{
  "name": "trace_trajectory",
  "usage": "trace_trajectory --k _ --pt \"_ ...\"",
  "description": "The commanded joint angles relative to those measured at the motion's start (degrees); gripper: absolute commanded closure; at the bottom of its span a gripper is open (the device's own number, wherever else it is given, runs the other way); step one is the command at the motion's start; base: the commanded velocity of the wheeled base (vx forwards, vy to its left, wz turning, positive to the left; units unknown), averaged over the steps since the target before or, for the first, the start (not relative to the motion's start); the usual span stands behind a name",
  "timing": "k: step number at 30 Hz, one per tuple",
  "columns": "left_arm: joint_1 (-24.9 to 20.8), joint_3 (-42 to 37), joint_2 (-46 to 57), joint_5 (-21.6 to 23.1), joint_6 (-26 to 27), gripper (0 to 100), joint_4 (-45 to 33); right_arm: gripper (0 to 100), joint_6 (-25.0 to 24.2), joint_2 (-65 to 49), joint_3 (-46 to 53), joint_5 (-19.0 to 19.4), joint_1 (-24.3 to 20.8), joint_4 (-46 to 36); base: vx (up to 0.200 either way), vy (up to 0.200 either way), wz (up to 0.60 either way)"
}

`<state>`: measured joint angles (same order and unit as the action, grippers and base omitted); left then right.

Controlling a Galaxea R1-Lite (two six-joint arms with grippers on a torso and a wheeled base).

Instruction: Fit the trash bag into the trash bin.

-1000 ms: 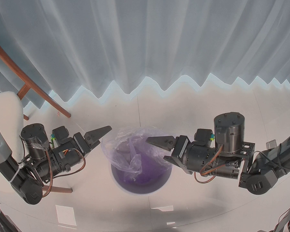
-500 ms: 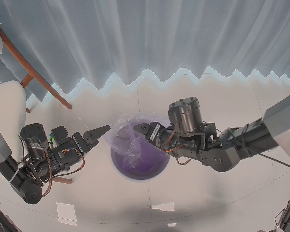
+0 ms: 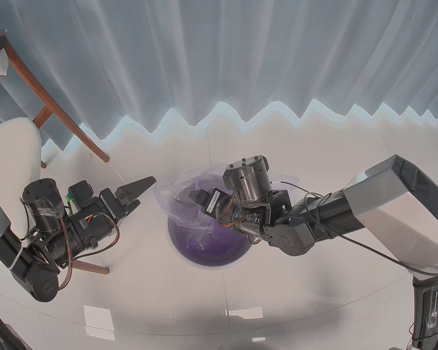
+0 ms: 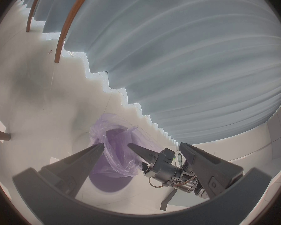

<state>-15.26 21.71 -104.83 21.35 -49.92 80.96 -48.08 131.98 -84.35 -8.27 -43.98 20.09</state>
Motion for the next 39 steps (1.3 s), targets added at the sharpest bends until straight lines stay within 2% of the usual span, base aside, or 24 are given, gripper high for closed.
trace_trajectory --k 1,6,7,12,19,28,39 --pt "-0.1 -0.1 0.0 0.0 0.0 0 0.0 0 0.6 1.6 -1.0 0.0 -0.3 0.0 0.000 0.000 0.00" --pt "-0.4 -0.2 -0.3 0.0 0.0 0 -0.3 0 0.8 3.2 -1.8 0.0 -0.7 0.0 0.000 0.000 0.00" --pt "-0.5 -0.2 -0.3 0.0 0.0 0 -0.3 100 0.8 3.2 -1.8 0.0 -0.8 0.1 0.000 0.000 0.00" --pt "-0.3 -0.8 -0.7 0.0 0.0 0 -0.4 100 0.5 0.4 -0.4 -0.1 -1.9 -0.2 0.000 0.000 0.00" --pt "-0.9 -2.7 -1.2 0.3 0.4 0 -0.6 100 0.1 -6.2 6.6 -0.6 -4.9 -4.7 0.000 0.000 0.00" --pt "-6.4 -6.3 -1.6 0.4 0.4 0 -6.0 100 0.1 -13.2 19.2 -0.9 -9.8 -5.4 0.000 0.000 0.00" --pt "-11.1 -6.5 -6.5 -0.3 0.4 0 -5.4 100 0.2 -11.9 21.6 -0.9 -13.0 -5.1 0.000 0.000 0.00"
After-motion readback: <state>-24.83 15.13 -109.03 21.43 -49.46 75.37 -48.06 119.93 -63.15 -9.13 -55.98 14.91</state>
